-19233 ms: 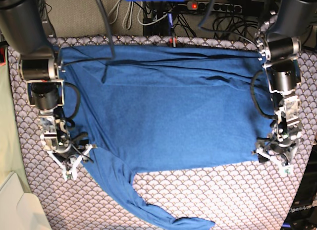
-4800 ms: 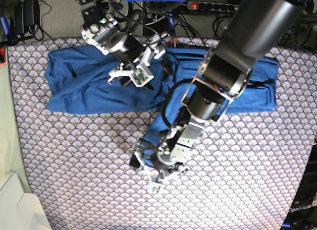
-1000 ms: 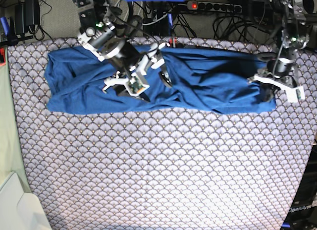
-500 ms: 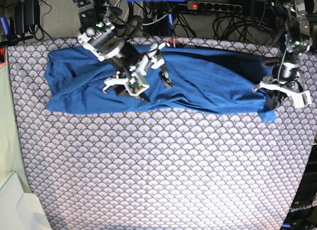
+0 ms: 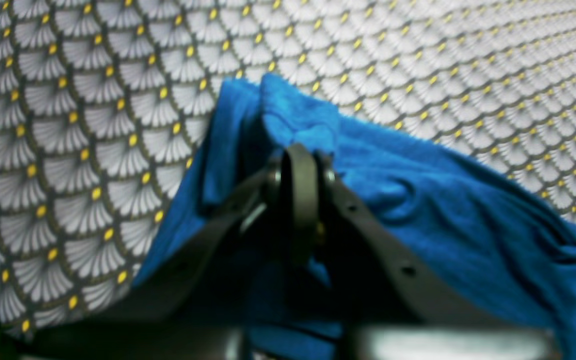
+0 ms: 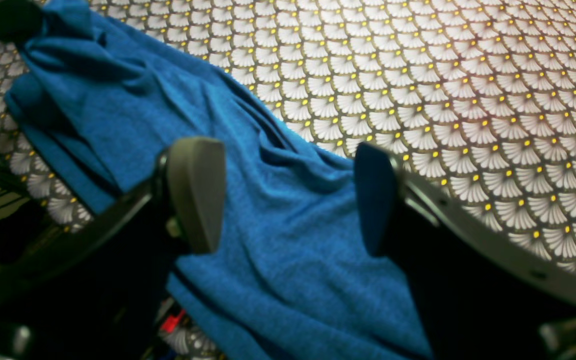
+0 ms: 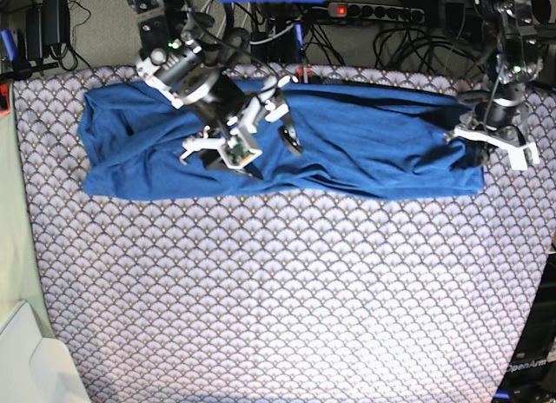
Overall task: Fold the T-shirt properly
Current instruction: 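Grasp the shirt end with the left gripper and adjust it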
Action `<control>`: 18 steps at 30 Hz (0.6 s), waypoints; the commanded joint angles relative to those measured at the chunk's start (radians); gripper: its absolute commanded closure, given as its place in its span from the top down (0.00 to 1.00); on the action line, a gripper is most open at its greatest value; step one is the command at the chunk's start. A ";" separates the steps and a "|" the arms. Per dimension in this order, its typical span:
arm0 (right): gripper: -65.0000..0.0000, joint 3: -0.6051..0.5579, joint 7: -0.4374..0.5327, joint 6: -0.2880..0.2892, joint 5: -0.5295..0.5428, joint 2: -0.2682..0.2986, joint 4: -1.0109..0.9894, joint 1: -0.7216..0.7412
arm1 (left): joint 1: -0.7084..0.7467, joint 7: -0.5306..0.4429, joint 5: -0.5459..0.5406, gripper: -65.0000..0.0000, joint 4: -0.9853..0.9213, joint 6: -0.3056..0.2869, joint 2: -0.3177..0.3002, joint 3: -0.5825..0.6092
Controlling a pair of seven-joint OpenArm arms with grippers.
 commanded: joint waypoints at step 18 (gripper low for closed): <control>0.64 -0.002 0.029 0.005 0.018 -0.002 0.016 0.003 | 0.001 0.106 -0.009 0.24 0.011 -0.003 0.012 -0.114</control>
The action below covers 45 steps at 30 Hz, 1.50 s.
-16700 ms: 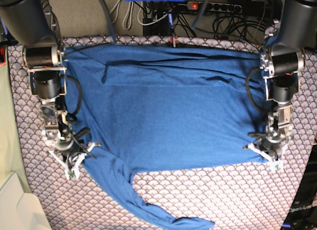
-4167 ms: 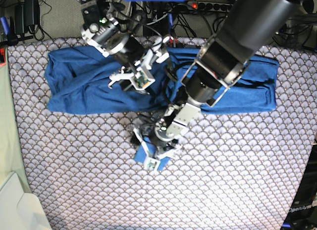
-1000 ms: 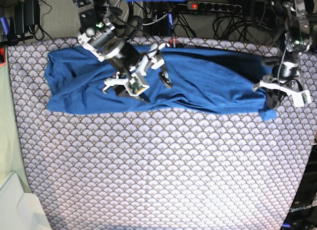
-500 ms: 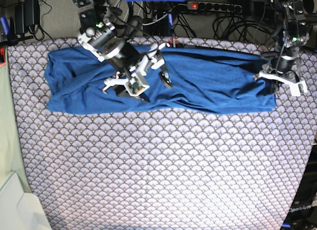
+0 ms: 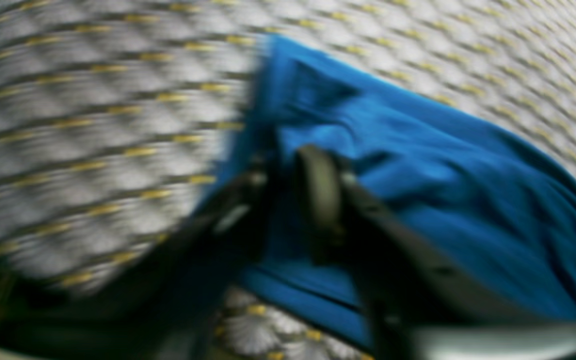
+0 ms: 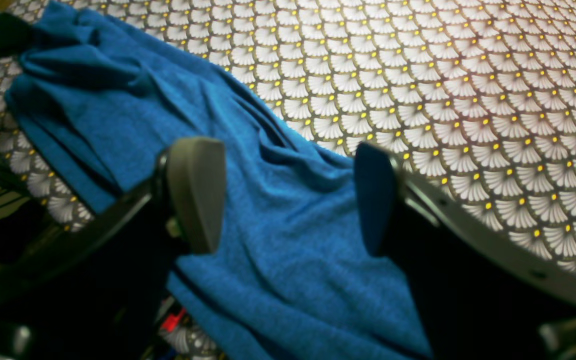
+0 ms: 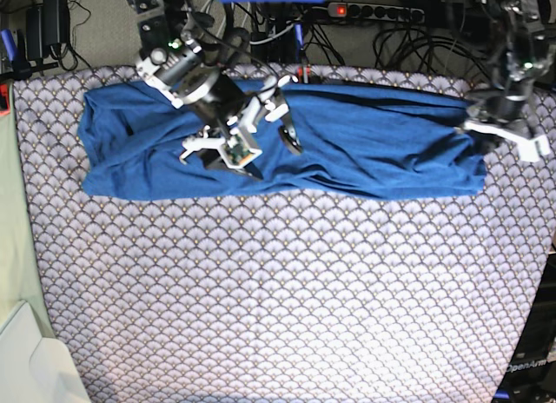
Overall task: Fold the T-shirt properly
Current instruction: 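Grasp the shirt end with the left gripper and adjust it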
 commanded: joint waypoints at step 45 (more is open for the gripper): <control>0.64 -0.004 0.027 0.007 0.017 0.003 0.016 0.003 | -0.157 0.048 0.019 0.65 -0.137 -0.081 -0.058 0.041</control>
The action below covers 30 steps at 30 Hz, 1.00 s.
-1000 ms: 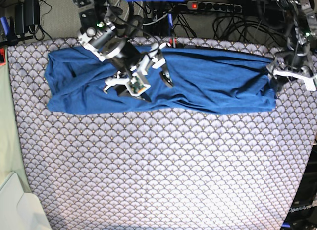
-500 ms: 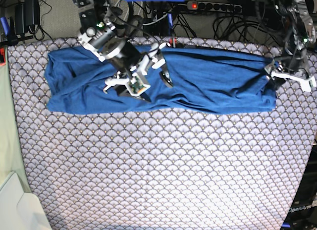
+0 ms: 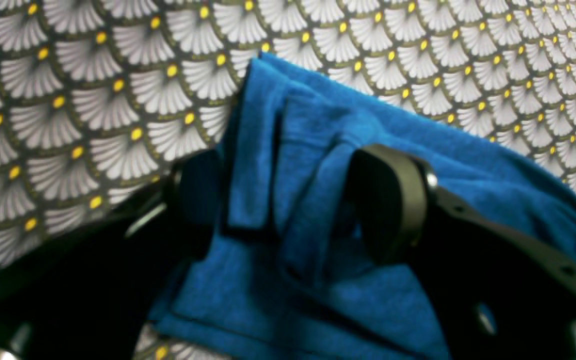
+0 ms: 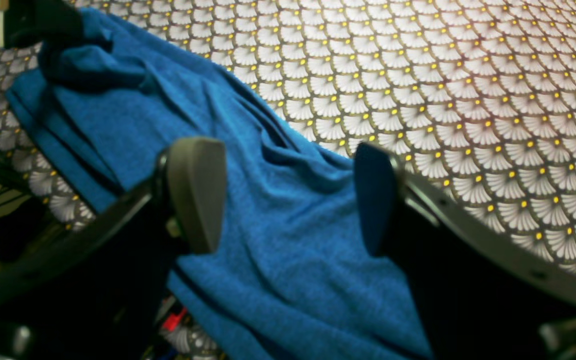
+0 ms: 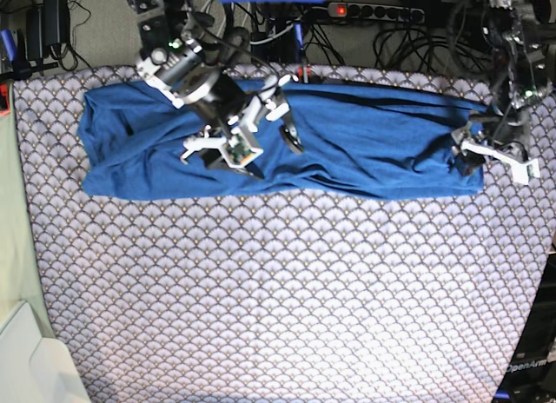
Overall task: Fold the T-shirt properly
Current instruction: 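Grasp the shirt end with the left gripper and adjust it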
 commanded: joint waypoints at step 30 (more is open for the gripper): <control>0.64 0.002 -0.020 0.007 0.017 0.014 0.016 0.037 | -0.074 -0.022 0.136 0.65 -0.123 -0.002 -0.103 0.165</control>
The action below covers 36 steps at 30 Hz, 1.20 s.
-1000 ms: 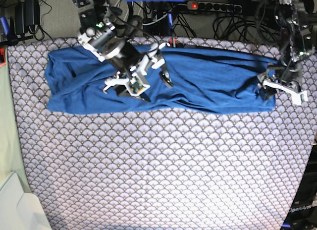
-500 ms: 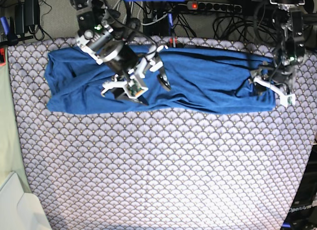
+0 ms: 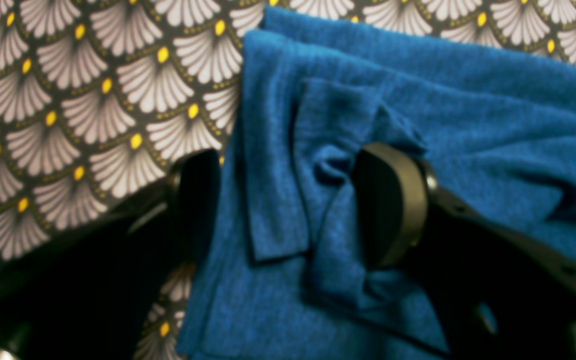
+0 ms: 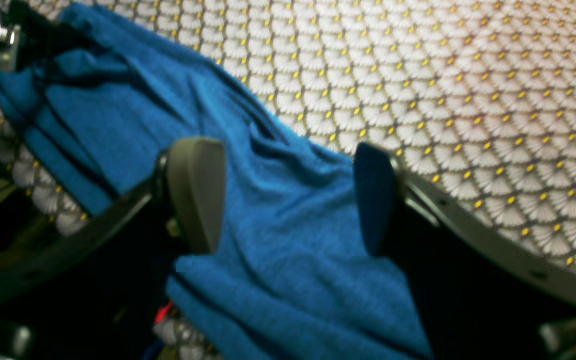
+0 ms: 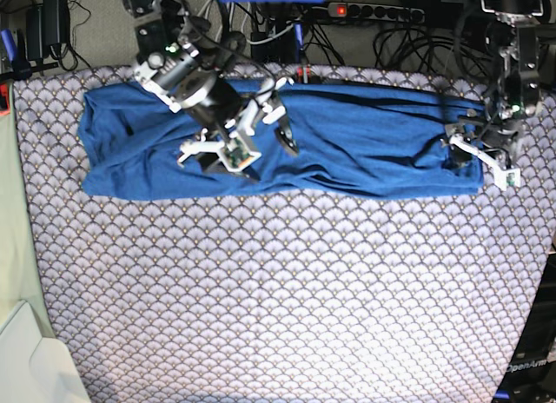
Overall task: Fold the T-shirt properly
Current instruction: 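Grasp the shirt end with the left gripper and adjust it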
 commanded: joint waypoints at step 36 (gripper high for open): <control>0.64 0.001 0.023 0.006 0.017 0.000 0.011 0.023 | 0.005 -0.006 -0.004 0.00 -0.053 -0.002 -0.001 0.042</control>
